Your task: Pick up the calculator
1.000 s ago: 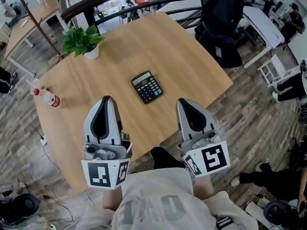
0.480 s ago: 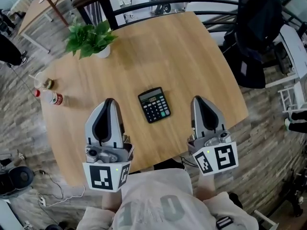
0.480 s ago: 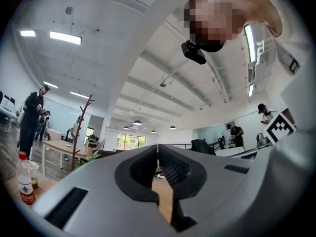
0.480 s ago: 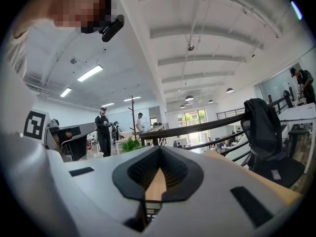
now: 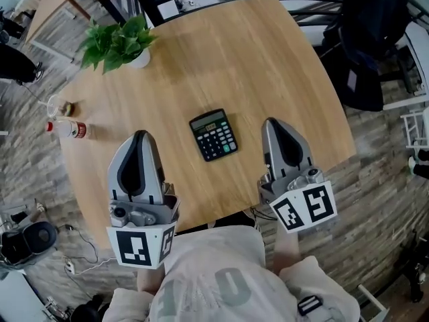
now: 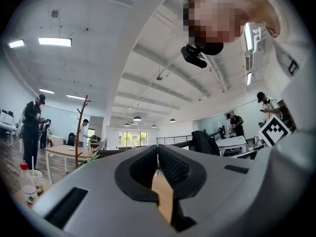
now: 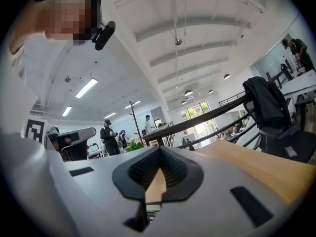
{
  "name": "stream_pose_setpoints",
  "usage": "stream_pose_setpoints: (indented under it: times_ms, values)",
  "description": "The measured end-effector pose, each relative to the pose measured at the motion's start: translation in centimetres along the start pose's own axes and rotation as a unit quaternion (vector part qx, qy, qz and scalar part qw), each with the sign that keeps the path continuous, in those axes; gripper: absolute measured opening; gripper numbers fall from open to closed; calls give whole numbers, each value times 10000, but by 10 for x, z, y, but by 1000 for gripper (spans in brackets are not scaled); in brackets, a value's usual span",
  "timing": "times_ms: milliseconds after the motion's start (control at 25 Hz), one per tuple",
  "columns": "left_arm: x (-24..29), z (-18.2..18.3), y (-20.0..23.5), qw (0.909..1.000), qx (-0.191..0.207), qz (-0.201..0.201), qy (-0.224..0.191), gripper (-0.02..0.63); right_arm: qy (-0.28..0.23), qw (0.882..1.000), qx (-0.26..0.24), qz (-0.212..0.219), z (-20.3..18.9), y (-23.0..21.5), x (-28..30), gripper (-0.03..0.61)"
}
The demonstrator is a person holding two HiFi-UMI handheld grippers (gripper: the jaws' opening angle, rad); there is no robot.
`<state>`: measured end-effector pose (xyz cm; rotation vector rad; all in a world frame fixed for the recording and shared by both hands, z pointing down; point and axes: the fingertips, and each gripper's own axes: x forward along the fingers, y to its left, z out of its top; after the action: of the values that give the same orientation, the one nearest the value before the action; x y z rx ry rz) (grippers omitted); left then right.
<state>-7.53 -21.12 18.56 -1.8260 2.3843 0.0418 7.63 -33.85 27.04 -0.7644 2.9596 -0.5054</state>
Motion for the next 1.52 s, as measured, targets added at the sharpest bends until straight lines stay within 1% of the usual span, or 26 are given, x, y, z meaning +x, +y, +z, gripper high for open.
stream_pose_setpoints:
  times_ms: [120, 280, 400, 520, 640, 680, 720, 760, 840, 880, 960, 1000, 1040, 1080, 1120, 1160, 1200, 1240, 1280, 1320, 1360, 1440, 1520]
  values:
    - [-3, -1, -6, 9999, -52, -100, -28, 11, 2, 9999, -125, 13, -2, 11, -7, 18]
    - [-3, -1, -3, 9996, -180, -148, -141, 12, 74, 9996, -286, 19, -2, 18, -9, 19]
    - [-5, 2, 4, 9991, -318, -113, -265, 11, 121, 9997, -198, -29, 2, 12, -5, 19]
    - [-9, 2, 19, 9988, -367, -1, -316, 12, 77, 9997, -128, 175, 9, 17, 9, 20]
    - [-9, -2, 36, 9985, -448, 133, -290, 12, 94, 9979, -287, 565, 16, 32, 32, 23]
    - [-10, -5, 40, 9982, -490, 203, -270, 12, 109, 9966, -290, 758, 20, 36, 41, 53]
    - [-11, -8, 43, 9979, -530, 283, -239, 11, 97, 9951, -229, 960, 26, 38, 52, 186]
    - [-12, -11, 46, 9976, -561, 358, -201, 12, 28, 9934, -121, 1141, 33, 40, 63, 294]
    - [-12, -18, 54, 9970, -606, 466, -127, 11, -130, 9890, 60, 1472, 48, 42, 87, 360]
    - [-12, -21, 58, 9967, -628, 508, -95, 12, -101, 9858, 78, 1676, 52, 43, 99, 371]
    - [-11, -29, 65, 9960, -686, 570, -22, 12, 200, 9759, -50, 2172, 53, 47, 123, 377]
    - [-10, -33, 67, 9957, -713, 587, 18, 11, 453, 9685, -196, 2442, 49, 50, 135, 377]
    - [-9, -37, 70, 9955, -731, 596, 52, 12, 773, 9583, -385, 2724, 41, 52, 147, 377]
    - [-8, -41, 72, 9954, -740, 599, 81, 11, 1163, 9445, -604, 3013, 29, 55, 158, 377]
    - [-6, -46, 75, 9953, -748, 600, 111, 12, 1622, 9262, -854, 3295, 13, 57, 168, 377]
    - [-4, -51, 77, 9952, -766, 599, 148, 12, 2135, 9032, -1159, 3539, -6, 58, 176, 376]
    - [-2, -58, 79, 9948, -796, 603, 198, 12, 2664, 8759, -1529, 3721, -29, 56, 182, 376]
    - [0, -65, 79, 9943, -829, 618, 263, 12, 3168, 8451, -1917, 3857, -52, 53, 185, 374]
    - [1, -74, 79, 9938, -839, 641, 350, 11, 3623, 8121, -2228, 3995, -75, 49, 185, 374]
    - [2, -83, 81, 9934, -820, 666, 454, 12, 4030, 7793, -2396, 4157, -95, 47, 184, 374]
    - [3, -91, 84, 9929, -803, 689, 546, 12, 4397, 7483, -2435, 4330, -114, 47, 180, 374]
    - [7, -103, 90, 9914, -886, 750, 606, 12, 5049, 6903, -2376, 4605, -147, 45, 172, 373]
    - [9, -114, 95, 9888, -1009, 869, 669, 12, 5647, 6322, -2407, 4728, -175, 35, 163, 373]
